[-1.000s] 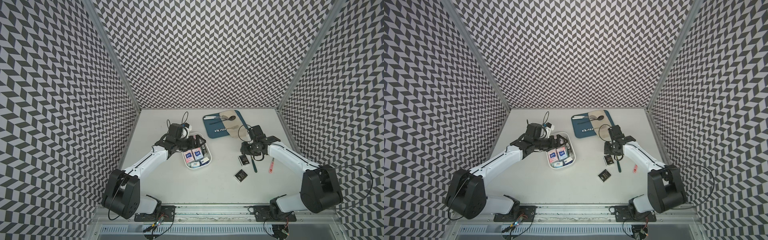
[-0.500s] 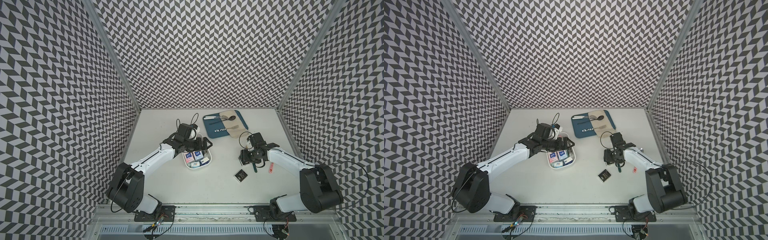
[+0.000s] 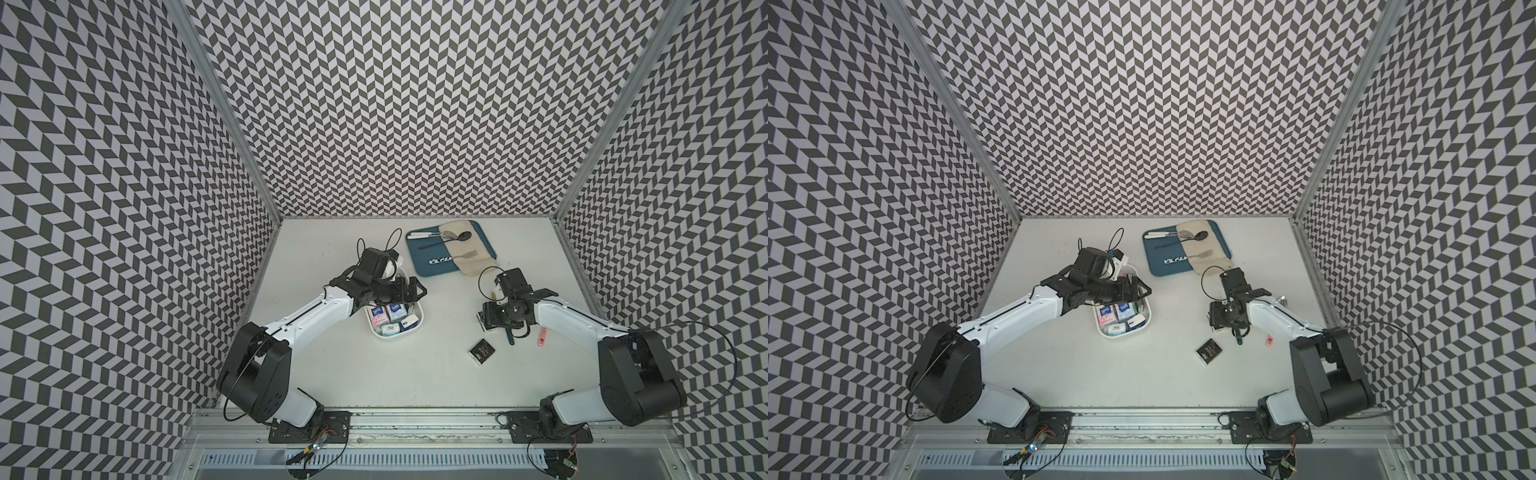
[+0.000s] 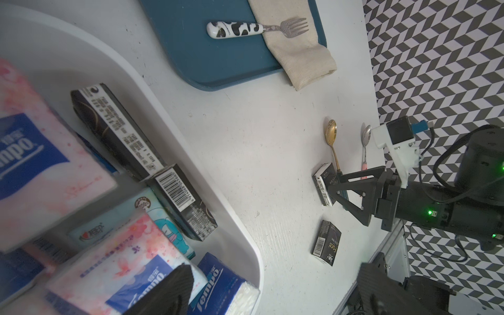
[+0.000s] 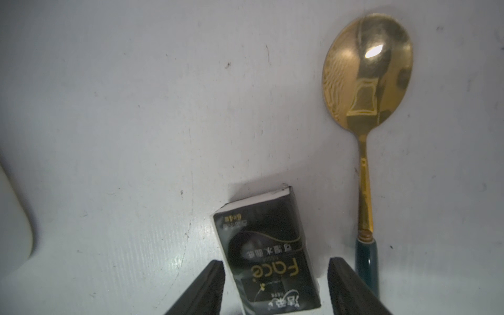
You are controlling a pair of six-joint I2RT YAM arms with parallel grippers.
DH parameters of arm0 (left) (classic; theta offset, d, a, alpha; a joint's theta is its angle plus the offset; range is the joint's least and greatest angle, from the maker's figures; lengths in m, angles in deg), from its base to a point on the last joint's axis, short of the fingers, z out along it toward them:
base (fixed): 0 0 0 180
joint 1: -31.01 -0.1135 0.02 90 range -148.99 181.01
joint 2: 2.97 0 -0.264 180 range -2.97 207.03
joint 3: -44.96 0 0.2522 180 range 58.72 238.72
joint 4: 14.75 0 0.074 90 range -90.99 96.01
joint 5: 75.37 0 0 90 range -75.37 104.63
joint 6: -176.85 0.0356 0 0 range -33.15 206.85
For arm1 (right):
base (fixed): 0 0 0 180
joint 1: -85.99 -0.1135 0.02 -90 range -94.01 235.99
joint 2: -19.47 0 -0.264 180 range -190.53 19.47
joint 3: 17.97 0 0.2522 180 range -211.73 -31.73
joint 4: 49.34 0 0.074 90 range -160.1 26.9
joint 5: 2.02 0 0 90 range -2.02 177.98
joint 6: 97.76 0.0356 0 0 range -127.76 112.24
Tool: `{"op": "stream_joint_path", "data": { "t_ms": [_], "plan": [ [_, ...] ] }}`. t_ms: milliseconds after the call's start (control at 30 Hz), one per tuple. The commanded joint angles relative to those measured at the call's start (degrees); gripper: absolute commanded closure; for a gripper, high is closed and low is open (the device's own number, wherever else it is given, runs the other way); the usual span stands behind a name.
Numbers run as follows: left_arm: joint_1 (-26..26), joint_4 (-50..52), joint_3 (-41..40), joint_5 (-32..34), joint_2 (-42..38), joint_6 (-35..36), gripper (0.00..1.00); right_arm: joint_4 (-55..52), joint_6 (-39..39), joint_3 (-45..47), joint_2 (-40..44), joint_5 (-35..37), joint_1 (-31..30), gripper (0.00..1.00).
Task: Put the pocket tissues into the storage box
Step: Pick up the pocket tissues from the center of the board.
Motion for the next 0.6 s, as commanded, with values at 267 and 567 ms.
{"op": "stream_joint_path", "data": {
  "t_ms": [267,567],
  "plan": [
    [0.3,1.1,1.0,0.9,-1.0,1.0,0.0,3.6,-0.7,1.5,-5.5,-0.8,0.2,0.34],
    [0.2,0.9,0.7,0.5,-1.5,0.9,0.0,4.0,-0.6,0.6,-3.8,-1.5,0.2,0.69]
  ]
}}
